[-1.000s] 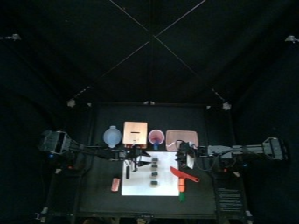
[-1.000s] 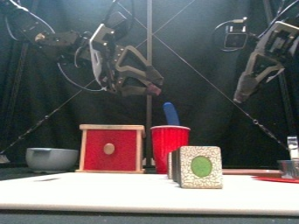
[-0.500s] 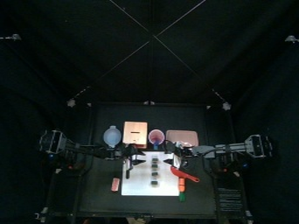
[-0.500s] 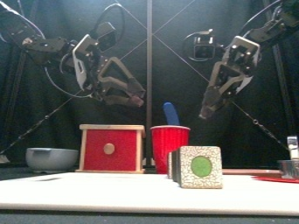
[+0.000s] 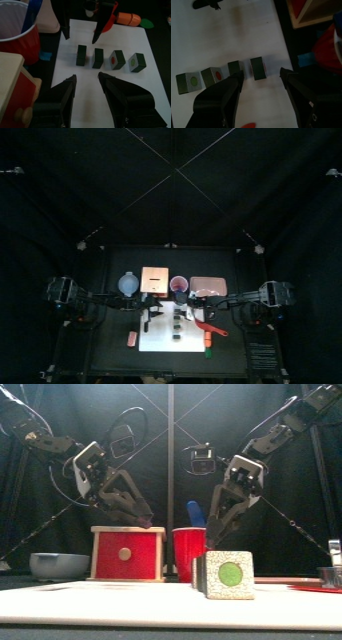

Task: Place sushi on board then cut the sushi with the knife then place the pieces on the plate
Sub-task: Place the 4 sushi pieces on the plate

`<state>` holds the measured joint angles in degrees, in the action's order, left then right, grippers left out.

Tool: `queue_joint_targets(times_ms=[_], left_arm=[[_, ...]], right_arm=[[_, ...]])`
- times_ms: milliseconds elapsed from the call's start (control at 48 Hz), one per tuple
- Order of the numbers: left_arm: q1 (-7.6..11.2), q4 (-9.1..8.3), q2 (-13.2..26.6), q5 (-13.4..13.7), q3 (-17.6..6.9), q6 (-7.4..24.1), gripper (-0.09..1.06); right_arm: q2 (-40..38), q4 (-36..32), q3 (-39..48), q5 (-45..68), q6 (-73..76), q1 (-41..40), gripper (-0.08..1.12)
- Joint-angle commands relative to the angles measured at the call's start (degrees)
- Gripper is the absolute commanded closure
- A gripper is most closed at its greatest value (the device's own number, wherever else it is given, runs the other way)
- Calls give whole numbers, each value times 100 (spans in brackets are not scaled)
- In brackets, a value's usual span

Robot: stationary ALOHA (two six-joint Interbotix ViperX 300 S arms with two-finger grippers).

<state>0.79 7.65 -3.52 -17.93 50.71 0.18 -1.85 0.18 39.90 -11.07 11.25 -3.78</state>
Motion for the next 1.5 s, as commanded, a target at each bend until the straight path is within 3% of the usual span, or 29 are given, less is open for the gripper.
queue_joint_targets(times_ms=[21, 688, 1021, 1500], left_arm=[[-9, 0, 9, 0, -62, 0, 18], [-18, 0, 35, 79, -53, 0, 18], [-9, 0, 35, 88, -35, -9, 18], [0, 53, 35, 114, -44, -26, 18]], right_arm=[[0, 0, -176, 35, 9, -18, 13], [615, -141, -439, 9, 0, -79, 15], [712, -105, -510, -26, 9, -53, 44], [-721, -97, -26, -1230, 18, -334, 47]])
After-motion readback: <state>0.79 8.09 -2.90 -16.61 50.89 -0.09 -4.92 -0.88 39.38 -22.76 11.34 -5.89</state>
